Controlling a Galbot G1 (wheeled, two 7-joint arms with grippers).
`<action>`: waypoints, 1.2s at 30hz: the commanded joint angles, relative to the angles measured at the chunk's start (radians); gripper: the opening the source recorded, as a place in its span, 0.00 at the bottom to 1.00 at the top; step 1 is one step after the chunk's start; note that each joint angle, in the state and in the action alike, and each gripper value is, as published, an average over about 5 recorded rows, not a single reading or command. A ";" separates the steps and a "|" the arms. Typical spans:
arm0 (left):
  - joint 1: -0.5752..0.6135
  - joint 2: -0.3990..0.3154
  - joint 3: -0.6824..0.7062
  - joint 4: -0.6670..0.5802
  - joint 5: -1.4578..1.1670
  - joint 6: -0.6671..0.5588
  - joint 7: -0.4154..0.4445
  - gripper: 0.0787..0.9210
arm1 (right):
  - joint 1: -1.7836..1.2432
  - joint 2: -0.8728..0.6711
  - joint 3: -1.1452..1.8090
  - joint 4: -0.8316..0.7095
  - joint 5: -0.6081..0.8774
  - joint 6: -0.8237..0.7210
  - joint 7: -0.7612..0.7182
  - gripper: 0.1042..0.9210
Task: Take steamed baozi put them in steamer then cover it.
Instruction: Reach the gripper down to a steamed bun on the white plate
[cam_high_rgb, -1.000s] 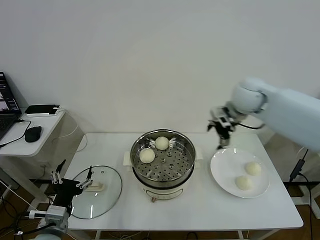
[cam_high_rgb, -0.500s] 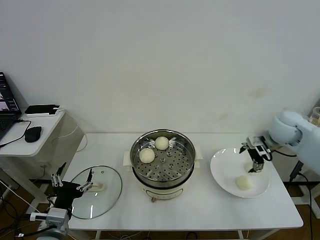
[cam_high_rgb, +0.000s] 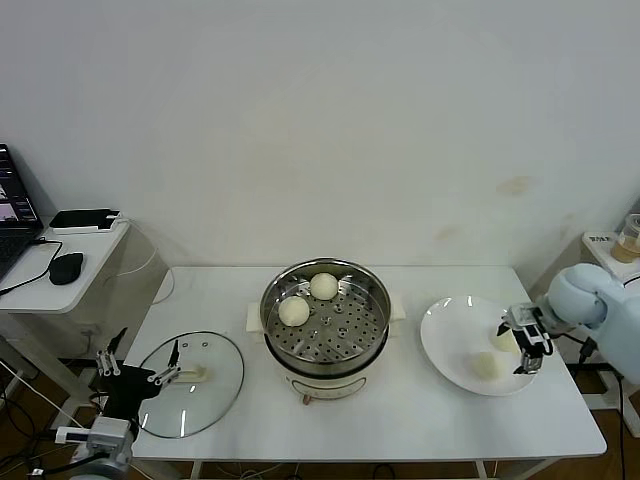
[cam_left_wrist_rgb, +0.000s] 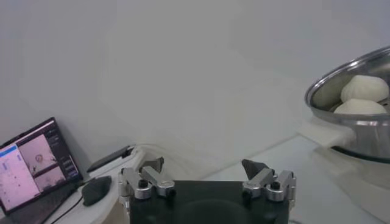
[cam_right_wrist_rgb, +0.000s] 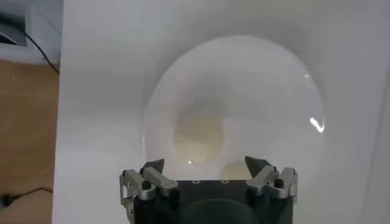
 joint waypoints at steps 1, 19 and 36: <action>0.000 0.001 -0.008 0.004 -0.002 0.000 0.001 0.88 | -0.095 0.097 0.073 -0.114 -0.049 0.016 0.022 0.88; -0.005 0.000 -0.014 0.010 -0.002 0.001 -0.001 0.88 | -0.075 0.179 0.052 -0.186 -0.068 -0.005 0.036 0.88; -0.002 0.002 -0.019 0.004 -0.005 0.001 -0.001 0.88 | 0.021 0.123 -0.001 -0.131 -0.012 -0.043 -0.014 0.59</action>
